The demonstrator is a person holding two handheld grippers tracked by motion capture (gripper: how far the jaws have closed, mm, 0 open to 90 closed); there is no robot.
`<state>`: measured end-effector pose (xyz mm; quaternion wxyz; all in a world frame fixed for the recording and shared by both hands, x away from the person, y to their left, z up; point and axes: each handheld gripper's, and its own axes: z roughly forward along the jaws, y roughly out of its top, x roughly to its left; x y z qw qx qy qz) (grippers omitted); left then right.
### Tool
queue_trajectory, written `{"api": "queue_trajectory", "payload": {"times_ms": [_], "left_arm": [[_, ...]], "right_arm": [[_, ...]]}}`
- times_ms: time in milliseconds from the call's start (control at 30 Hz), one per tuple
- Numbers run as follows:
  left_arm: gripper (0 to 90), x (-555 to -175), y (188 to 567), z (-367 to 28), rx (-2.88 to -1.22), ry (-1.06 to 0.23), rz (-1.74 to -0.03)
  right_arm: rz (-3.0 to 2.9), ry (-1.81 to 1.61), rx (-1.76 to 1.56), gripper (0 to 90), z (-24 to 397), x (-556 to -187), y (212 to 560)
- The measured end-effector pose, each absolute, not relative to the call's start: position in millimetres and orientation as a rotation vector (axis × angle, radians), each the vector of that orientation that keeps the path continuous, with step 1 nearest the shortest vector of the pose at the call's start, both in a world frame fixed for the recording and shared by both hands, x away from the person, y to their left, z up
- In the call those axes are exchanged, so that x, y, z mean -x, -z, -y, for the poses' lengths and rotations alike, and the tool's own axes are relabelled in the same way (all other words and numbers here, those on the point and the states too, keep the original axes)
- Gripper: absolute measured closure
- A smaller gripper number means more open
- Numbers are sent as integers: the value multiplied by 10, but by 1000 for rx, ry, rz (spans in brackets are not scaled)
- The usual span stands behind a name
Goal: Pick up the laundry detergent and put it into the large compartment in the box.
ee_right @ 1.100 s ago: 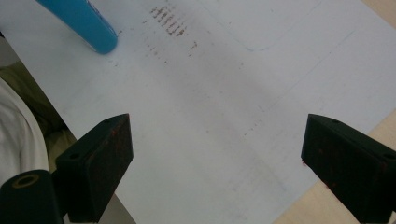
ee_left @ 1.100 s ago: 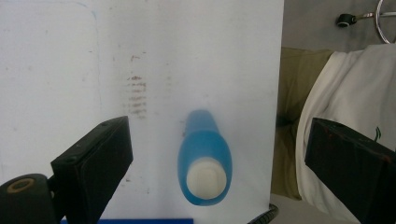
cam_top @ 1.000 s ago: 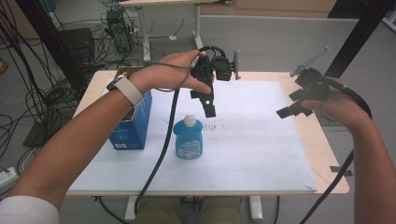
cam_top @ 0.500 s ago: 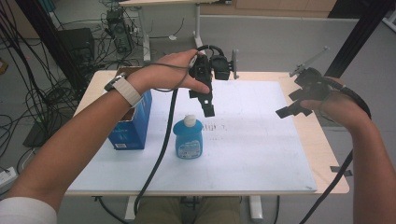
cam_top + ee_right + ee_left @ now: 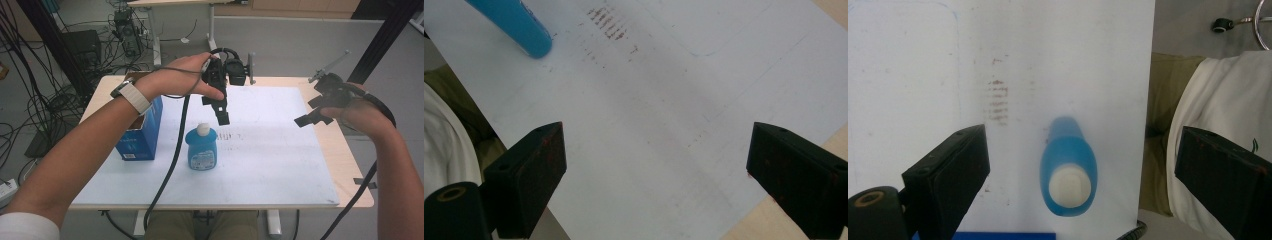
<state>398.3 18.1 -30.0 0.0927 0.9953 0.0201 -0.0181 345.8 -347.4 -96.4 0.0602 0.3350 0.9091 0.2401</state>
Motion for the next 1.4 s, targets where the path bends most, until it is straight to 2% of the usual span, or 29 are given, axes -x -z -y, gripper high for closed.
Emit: {"api": "queue_trajectory", "payload": {"times_ms": [1400], "left_arm": [[74,-3947,406,-255,-2984,44,-95]], "right_arm": [[-2761,-728,-1008,90,3437,-3482,980]]}}
